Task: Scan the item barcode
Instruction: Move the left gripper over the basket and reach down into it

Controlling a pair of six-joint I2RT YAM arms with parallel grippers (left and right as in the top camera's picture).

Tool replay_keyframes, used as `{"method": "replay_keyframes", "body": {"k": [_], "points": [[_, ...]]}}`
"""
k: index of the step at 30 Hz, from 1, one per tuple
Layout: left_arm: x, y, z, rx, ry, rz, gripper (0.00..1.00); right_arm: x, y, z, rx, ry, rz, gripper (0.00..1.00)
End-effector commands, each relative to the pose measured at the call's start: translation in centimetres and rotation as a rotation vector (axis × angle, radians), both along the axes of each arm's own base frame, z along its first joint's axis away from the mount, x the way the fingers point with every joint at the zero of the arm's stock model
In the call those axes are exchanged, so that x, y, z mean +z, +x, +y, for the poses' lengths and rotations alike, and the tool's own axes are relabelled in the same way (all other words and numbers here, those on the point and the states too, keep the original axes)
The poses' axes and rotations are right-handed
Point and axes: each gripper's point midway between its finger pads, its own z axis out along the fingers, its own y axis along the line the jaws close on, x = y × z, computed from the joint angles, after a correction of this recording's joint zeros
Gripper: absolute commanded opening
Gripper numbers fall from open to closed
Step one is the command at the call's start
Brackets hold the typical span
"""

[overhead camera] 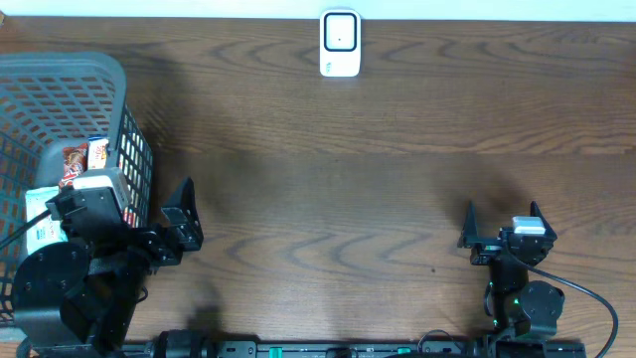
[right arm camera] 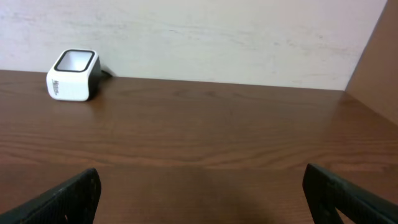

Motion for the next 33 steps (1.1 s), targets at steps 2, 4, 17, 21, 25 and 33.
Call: {"method": "replay_keyframes", "body": {"k": [2,4,17,21,25,33], "points": [[0.3,0.0,0.2,0.010,0.001,-0.002,0.98,-0.1,0.0,0.1,0.001,-0.013,0.002,0.99],[-0.1,0.4,0.3,0.017,0.004,0.017,0.98,-0.1,0.0,0.1,0.001,-0.013,0.002,0.99],[-1.5,4.7,2.2,0.143,-0.003,0.252,0.98,-0.1,0.0,0.1,0.001,-0.013,0.002,0.99],[0.2,5.1,4.2,0.270,0.003,0.273,0.98,-0.1,0.0,0.1,0.001,-0.013,0.002,0.99],[2.3,4.3,7.1,0.457,0.026,0.266,0.98,-0.1,0.0,0.1,0.001,-0.013,0.002,0.99],[5.1,2.3,11.3,0.743,0.068,0.179,0.98,-0.1,0.0,0.1,0.001,-0.013,0.002,0.99]]}}
